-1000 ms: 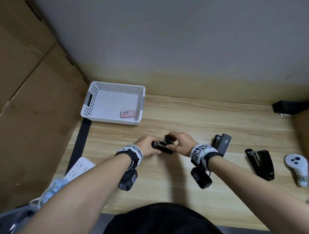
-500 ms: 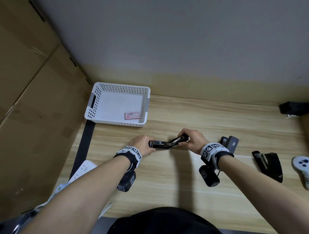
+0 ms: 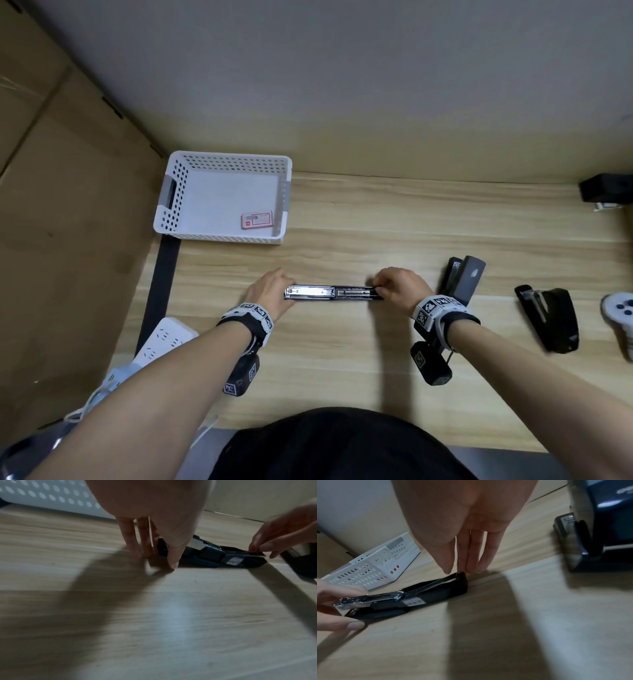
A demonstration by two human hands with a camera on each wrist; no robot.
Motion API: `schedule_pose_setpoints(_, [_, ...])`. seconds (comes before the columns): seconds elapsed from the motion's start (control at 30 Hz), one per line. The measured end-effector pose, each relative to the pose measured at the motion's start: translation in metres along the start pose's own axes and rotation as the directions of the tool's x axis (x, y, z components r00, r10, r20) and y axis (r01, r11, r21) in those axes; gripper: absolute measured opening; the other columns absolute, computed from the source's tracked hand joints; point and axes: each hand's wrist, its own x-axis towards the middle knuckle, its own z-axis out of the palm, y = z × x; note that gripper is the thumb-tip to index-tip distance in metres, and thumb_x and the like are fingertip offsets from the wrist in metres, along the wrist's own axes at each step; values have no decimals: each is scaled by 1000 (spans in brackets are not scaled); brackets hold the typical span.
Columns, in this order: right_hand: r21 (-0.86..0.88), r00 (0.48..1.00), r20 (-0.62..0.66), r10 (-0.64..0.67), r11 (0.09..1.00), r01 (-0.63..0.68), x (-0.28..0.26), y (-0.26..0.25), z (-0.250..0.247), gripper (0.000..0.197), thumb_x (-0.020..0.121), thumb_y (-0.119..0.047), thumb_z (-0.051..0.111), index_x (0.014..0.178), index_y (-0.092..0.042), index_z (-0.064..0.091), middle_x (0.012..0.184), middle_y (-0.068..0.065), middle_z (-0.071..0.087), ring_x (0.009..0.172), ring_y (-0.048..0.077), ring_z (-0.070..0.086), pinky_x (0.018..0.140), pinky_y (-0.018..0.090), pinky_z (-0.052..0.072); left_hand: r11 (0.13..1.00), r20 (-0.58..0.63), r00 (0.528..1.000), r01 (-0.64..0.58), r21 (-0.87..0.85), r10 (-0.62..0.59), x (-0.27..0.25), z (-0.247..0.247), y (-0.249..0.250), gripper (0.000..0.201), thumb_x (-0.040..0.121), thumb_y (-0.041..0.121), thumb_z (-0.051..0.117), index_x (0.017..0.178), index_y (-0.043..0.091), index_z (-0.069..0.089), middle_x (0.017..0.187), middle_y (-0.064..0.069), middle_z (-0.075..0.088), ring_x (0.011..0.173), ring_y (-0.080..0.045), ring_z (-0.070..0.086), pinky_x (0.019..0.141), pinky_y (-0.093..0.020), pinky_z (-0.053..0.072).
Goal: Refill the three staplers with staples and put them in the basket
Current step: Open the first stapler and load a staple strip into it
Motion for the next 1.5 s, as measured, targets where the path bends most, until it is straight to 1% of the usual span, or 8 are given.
schedule_pose_setpoints(0.27, [5,996,1,-87,996,87,37,-46,-17,12,84,-21,63,94,-27,67,91,-11,69,88,14,64,79,32,52,998,-5,1000,12,-65,-12,-4,-25,-8,42,87,40,66,126,27,62,123,8,57,108,-15,57,88,-33,51])
schedule_pose_setpoints(0.43, [-1,972,-48,-229,973,229,79,-110,-38,14,82,-16,62,92,-24,67,91,-7,69,84,15,62,79,34,52,970,-183,981,-103,-218,63,-6,-72,-32,24,95,27,56,115,28,70,108,11,69,89,-11,63,82,-31,54])
schedule_pose_setpoints(0.57, [12,952,-112,-286,957,289,106,-153,-45,11,84,-18,62,90,-26,67,89,-9,68,83,11,62,77,32,52,957,-330,944,-116,-267,22,18,-108,-59,21,93,20,58,107,26,71,112,9,69,95,-15,64,82,-31,54])
schedule_pose_setpoints(0.7, [-13,959,-117,-257,966,257,116,-163,-45,13,84,-21,61,96,-24,67,92,-8,68,86,13,61,78,33,51,989,-242,970,-32,-144,-3,63,-125,-82,26,93,18,58,117,19,66,117,2,58,101,-22,60,79,-33,48])
schedule_pose_setpoints(0.8, [-14,967,-119,-226,974,226,114,-155,-44,16,85,-18,60,98,-23,68,93,-10,67,87,11,61,79,30,49,999,-57,998,27,-44,-29,96,-123,-92,40,86,21,68,124,17,59,125,-5,49,111,-26,55,85,-39,49])
schedule_pose_setpoints(0.9, [-9,978,-108,-180,984,180,110,-142,-43,17,87,-18,59,99,-24,68,94,-11,66,87,9,61,78,27,48,998,110,993,32,46,-36,118,-117,-94,54,76,21,77,125,17,53,122,-7,46,107,-28,55,82,-38,48])
schedule_pose_setpoints(1.13, [27,990,-108,-91,995,94,106,-113,-43,19,85,-13,59,97,-24,68,93,-11,69,84,8,63,79,29,50,992,53,999,-12,125,6,126,-113,-99,35,84,5,59,117,16,57,116,-6,50,97,-29,58,74,-36,47])
schedule_pose_setpoints(1.5, [173,981,-154,-118,974,144,86,-122,-41,20,83,-12,61,97,-25,66,91,-10,69,82,11,64,79,31,52,990,-151,983,-114,-82,100,82,-150,-60,28,83,4,61,109,11,67,108,-6,53,92,-29,58,80,-33,46])
